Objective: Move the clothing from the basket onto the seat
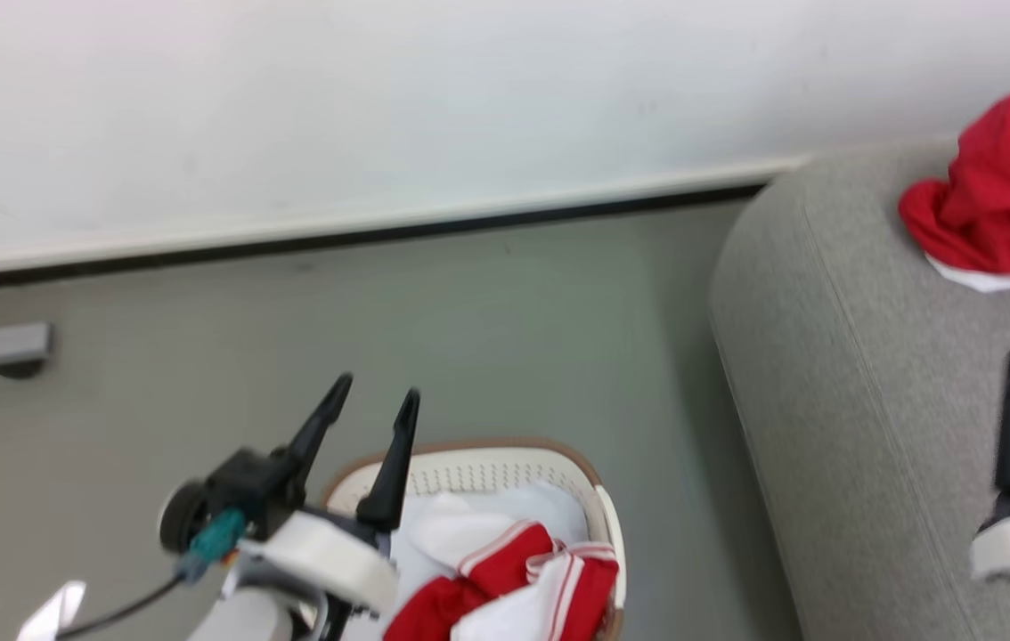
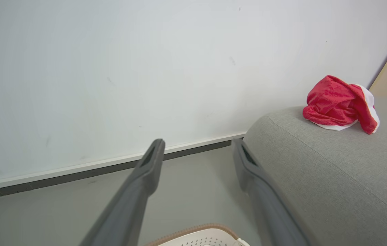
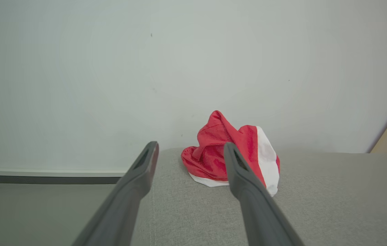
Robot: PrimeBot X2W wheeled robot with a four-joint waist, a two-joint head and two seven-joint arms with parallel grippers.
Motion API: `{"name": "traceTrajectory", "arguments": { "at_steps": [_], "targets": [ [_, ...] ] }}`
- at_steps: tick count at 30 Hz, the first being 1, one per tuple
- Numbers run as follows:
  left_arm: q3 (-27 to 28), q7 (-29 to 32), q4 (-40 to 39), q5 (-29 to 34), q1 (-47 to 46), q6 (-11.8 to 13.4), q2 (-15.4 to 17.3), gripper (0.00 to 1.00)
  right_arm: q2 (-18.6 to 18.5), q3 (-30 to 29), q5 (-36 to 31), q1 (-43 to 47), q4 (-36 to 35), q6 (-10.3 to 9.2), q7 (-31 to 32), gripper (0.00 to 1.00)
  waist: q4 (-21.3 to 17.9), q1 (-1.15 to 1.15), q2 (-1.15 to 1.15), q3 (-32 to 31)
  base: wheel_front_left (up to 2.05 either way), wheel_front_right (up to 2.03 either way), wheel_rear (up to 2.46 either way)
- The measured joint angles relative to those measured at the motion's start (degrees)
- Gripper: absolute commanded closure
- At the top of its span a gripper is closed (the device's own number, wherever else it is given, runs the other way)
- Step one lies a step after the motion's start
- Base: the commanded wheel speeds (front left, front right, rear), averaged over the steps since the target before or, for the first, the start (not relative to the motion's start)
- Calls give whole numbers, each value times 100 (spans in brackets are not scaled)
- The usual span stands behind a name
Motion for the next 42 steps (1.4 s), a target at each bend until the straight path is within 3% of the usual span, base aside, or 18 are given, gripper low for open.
{"name": "traceTrajectory", "arguments": {
  "at_steps": [10, 19, 30, 42],
  "targets": [
    [970, -1, -148, 338, 1266, -47, -302, 0, 260, 628, 99, 1005, -100, 0, -5, 0, 400, 0, 0, -810, 0, 0, 0],
    [1805, -1, -143, 717, 2058, -356, -678, 0, 312, 1035, 338, 1379, 53, 0, -5, 0, 626, 0, 0, -1201, 0, 0, 0],
    [2210, -1, -35, 1089, 2176, -715, -1040, 0, 311, 1047, 478, 1429, 254, 0, -5, 0, 661, 1, 0, -1258, 0, 0, 0],
    [2488, -1, 34, 1317, 2184, -924, -1218, 0, 312, 1251, 590, 1434, 724, 0, -5, 0, 581, 2, 0, -1292, 0, 0, 0]
  ]
}}
